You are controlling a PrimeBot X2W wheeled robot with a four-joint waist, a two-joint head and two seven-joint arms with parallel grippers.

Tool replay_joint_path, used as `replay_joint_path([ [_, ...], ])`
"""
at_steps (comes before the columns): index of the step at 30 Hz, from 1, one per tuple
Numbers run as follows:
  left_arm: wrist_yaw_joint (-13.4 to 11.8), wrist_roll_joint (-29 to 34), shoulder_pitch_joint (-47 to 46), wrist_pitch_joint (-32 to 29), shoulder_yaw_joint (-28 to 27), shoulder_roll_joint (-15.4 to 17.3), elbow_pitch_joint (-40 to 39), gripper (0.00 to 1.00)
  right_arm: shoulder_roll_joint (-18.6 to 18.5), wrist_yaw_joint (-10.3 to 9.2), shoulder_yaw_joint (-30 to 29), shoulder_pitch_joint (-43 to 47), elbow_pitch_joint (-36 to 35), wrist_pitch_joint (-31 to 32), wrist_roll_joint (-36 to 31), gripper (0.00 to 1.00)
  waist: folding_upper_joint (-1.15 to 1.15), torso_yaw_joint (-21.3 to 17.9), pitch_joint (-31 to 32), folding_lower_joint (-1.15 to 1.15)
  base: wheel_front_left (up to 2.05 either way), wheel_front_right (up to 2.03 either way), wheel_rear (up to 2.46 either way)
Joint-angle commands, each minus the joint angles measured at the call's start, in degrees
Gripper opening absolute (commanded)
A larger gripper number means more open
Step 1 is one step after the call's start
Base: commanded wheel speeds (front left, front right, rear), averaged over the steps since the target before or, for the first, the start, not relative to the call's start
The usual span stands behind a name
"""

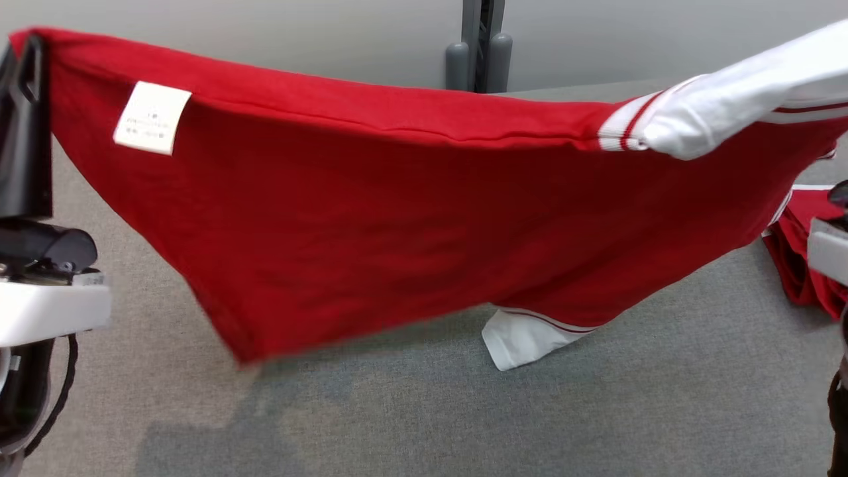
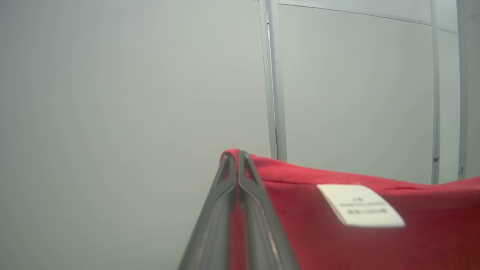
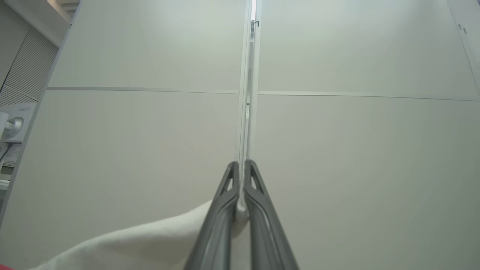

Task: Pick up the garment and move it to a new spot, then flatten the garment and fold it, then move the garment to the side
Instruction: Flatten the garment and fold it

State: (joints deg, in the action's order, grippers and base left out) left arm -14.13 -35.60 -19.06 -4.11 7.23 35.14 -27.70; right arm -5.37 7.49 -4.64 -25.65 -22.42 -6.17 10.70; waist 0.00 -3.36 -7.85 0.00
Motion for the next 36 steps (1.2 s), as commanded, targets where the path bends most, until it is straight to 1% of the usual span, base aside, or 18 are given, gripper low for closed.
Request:
replay_joint_path([
  [1,-0.08,0.21,-0.78,-0.16,-0.26,0.1,-0.35,0.0,-0.25,0.0,-0.11,-0.48,-0.26,0.47,0.24,0.0,0.0,0.01,0.16,0.0,0.0,0.0,0.0],
  [7,0.16,0.38,-3.47,-1.04,-0.15,0.89,-1.09,0.0,-0.6,0.0,1.11,-2.07,0.84,3.17,1.54,0.0,0.0,-0.09,-0.16,0.0,0.0,0.0,0.0],
  [10,1.75,-0.86,-6.36,-1.6,1.17,0.34,1.57,0.0,-1.07,-0.01,2.24,-4.16,3.73,3.89,2.79,0.0,0.0,-0.09,-1.57,0.0,0.0,0.0,0.0],
  [12,3.32,-1.67,-9.74,-1.96,2.22,-0.01,4.75,0.0,-1.91,0.0,3.31,-7.0,6.85,4.3,3.68,0.0,0.0,0.05,-3.0,0.0,0.0,0.0,0.0],
  [14,5.2,-2.09,-13.96,-1.95,3.5,-0.71,9.13,0.0,-3.0,-0.01,4.03,-10.91,10.71,3.77,4.64,0.0,0.0,0.33,-4.59,0.0,0.0,0.0,0.0],
  [18,9.27,-2.16,-25.23,-0.72,6.17,-3.35,20.25,0.0,-4.92,0.0,6.21,-21.14,19.87,2.37,5.88,0.0,0.0,1.22,-7.88,0.0,0.0,0.0,0.0],
  [22,12.68,-1.03,-37.8,1.63,8.17,-6.51,34.25,0.0,-6.63,0.0,9.41,-33.12,30.4,0.03,6.74,0.0,0.0,2.0,-10.91,0.0,0.0,0.0,0.0],
  [24,13.87,-0.15,-43.93,3.06,8.83,-7.64,41.3,0.0,-7.09,0.0,10.8,-39.67,36.32,-1.42,7.18,0.0,0.0,2.17,-12.13,0.0,0.0,0.0,0.0],
  [26,15.13,0.59,-48.7,4.37,9.64,-8.87,48.66,0.0,-6.96,-0.01,12.05,-45.67,42.65,-3.61,7.95,0.0,0.0,2.3,-12.54,0.0,0.0,0.0,0.0],
  [31,17.31,2.01,-58.57,8.4,10.69,-11.26,63.9,0.0,-5.62,-0.01,11.56,-57.63,56.88,-7.74,10.11,0.0,0.0,2.44,-13.38,0.0,0.0,0.0,0.0],
  [35,18.96,2.01,-62.21,10.39,11.66,-12.52,73.48,0.0,-3.8,-0.01,12.1,-62.0,65.64,-8.7,10.92,0.0,0.0,1.93,-14.06,0.0,0.0,0.0,0.0],
  [36,18.96,2.01,-62.21,10.39,11.66,-12.52,73.48,0.0,-3.8,-0.01,12.1,-62.0,65.64,-8.7,10.92,0.0,0.0,1.93,-14.06,0.0,0.0,0.0,0.0],
])
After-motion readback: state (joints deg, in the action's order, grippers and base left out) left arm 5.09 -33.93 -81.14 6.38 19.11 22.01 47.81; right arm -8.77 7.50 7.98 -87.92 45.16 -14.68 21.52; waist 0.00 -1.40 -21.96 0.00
